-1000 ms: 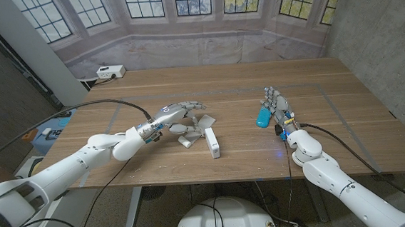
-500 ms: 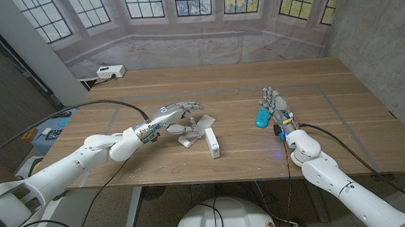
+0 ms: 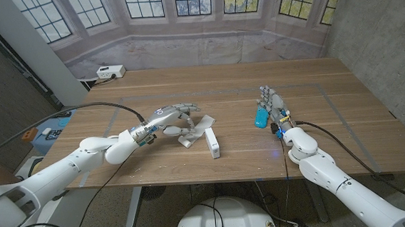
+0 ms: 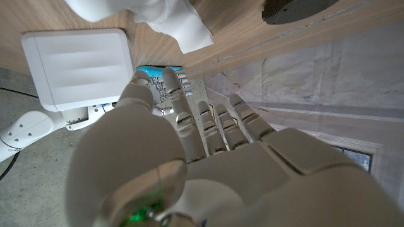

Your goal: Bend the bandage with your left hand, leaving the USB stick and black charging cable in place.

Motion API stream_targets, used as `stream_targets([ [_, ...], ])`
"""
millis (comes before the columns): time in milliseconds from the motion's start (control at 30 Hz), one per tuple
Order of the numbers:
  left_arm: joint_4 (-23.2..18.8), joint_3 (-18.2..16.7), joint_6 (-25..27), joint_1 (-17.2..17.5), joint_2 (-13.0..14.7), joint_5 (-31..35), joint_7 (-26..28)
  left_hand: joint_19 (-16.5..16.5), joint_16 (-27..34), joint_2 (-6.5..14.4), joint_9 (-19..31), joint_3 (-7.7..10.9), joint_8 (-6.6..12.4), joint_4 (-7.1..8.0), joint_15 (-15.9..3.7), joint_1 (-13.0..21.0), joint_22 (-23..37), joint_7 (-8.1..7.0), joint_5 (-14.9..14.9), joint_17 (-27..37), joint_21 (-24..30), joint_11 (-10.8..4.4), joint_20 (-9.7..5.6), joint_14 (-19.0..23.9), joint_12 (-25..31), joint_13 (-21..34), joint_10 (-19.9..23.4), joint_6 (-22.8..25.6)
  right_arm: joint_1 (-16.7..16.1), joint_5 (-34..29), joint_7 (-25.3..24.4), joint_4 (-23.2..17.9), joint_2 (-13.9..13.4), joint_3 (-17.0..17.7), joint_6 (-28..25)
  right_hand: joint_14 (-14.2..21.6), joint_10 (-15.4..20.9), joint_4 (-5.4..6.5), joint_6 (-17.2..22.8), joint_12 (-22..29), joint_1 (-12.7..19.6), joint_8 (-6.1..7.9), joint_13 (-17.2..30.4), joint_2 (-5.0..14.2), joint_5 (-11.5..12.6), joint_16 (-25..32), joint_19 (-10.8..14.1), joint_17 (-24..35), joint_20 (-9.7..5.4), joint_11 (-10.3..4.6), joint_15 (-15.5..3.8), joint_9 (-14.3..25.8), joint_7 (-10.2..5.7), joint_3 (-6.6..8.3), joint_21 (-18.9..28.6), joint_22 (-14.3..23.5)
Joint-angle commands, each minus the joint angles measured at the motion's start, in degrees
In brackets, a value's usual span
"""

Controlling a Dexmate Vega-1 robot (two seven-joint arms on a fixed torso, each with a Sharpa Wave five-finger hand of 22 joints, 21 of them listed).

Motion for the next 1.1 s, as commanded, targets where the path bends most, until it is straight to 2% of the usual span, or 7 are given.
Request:
stream_targets([
  [33, -0.4, -1.3, 0.2, 1.0, 0.7, -1.2, -0.2, -0.4, -0.3, -0.1, -0.4, -0.25, -1.84, -0.11, 0.18, -1.0, 0.0, 0.09, 0.1, 0.1, 0.0, 0.13, 0.20, -0.6, -0.1, 0.2, -0.8, -3.0, 1.2, -0.3, 0.2, 0.7, 0.5, -0.6, -0.6, 0.6, 0.3, 0.01, 0.6, 0.3, -0.1, 0.15, 0.2, 1.43, 0.1, 0.2, 0.4, 0.1, -2.05, 0.30, 0.15, 0.2, 0.10, 0.27, 0.2, 0.1],
  [167, -0.3, -1.5, 0.0, 0.9, 0.6, -1.7, -0.9, -0.6, -0.3, 0.2, -1.1, -0.28, -4.54, -0.11, 0.66, -1.4, 0.0, -0.89, 0.1, 0.1, 0.0, 0.68, 0.35, -0.9, -0.1, 0.3, -1.6, -7.4, 1.2, -0.4, 0.2, 0.6, 0.4, -0.7, -0.7, 0.6, 0.3, -0.02, 0.6, 0.3, 0.0, 0.15, 0.2, 1.43, 0.1, 0.2, 0.4, 0.1, -2.05, 0.26, 0.17, 0.2, 0.10, 0.29, 0.2, 0.1],
  [333, -0.1, -1.8, -0.4, 0.7, 0.4, -1.9, -1.1, -0.8, -0.4, 0.5, -1.3, -0.33, -5.37, 0.11, 0.82, -2.0, 0.0, -1.47, 0.1, 0.2, -0.1, 0.43, 0.54, -1.5, -0.2, 0.3, -2.5, -8.6, 1.3, -0.5, 0.1, 0.5, 0.5, -0.7, -0.6, 0.6, 0.3, -0.01, 0.6, 0.3, 0.0, 0.15, 0.2, 1.43, 0.1, 0.2, 0.4, 0.1, -2.03, 0.29, 0.16, 0.2, 0.10, 0.28, 0.2, 0.1],
  [400, -0.2, -1.9, -0.4, 0.8, 0.4, -2.1, -1.2, -0.9, -0.4, 0.7, -1.6, -0.35, -6.74, 0.13, 0.89, -2.3, 0.0, -1.78, 0.1, 0.1, 0.0, 0.64, 0.54, -1.7, -0.2, 0.3, -3.0, -11.1, 1.3, -0.5, 0.1, 0.5, 0.5, -0.7, -0.5, 0.6, 0.4, -0.02, 0.7, 0.4, 0.0, 0.16, 0.2, 1.44, 0.1, 0.2, 0.4, 0.1, -2.05, 0.32, 0.15, 0.2, 0.10, 0.29, 0.2, 0.1],
  [667, -1.0, -2.8, 0.1, 1.4, 0.4, -3.3, -2.4, -1.2, -0.5, 1.1, -2.1, -0.41, -8.93, 0.18, 1.57, -3.1, 0.1, -2.60, 0.3, 0.1, 0.0, 1.08, 0.76, -2.7, -0.2, 0.2, -4.3, -16.5, 1.6, -0.6, 0.5, 0.6, 0.4, -0.8, -0.5, 0.6, 0.5, -0.07, 0.8, 0.4, 0.0, 0.18, 0.2, 1.46, 0.1, 0.2, 0.5, 0.1, -1.92, 0.24, 0.11, 0.2, 0.13, 0.29, 0.2, 0.1],
  [800, -1.6, -3.4, 0.5, 2.1, 0.4, -4.2, -3.0, -1.3, -0.5, 1.2, -2.3, -0.45, -9.41, 0.09, 1.64, -3.2, 0.1, -2.79, 0.3, 0.1, 0.0, 1.25, 0.84, -3.0, -0.2, 0.2, -4.7, -18.8, 1.9, -0.6, 0.8, 0.8, 0.4, -0.9, -0.7, 0.6, 0.5, -0.11, 0.8, 0.4, 0.1, 0.18, 0.2, 1.46, 0.1, 0.3, 0.5, 0.1, -1.89, 0.11, 0.13, 0.2, 0.13, 0.29, 0.2, 0.1],
  [1100, -2.9, -4.2, 1.1, 3.0, 0.0, -5.3, -4.4, -1.5, -0.4, 1.5, -2.4, -0.45, -9.33, 0.07, 1.81, -3.4, 0.1, -2.32, 0.4, 0.0, -0.1, 1.58, 0.92, -3.3, -0.2, 0.2, -4.9, -19.9, 2.1, -0.2, 1.2, 1.3, 0.5, -1.0, -0.9, 0.7, 0.6, -0.19, 0.9, 0.4, 0.2, 0.19, 0.2, 1.49, 0.1, 0.3, 0.5, 0.1, -1.85, 0.16, 0.08, 0.2, 0.09, 0.31, 0.2, 0.1],
])
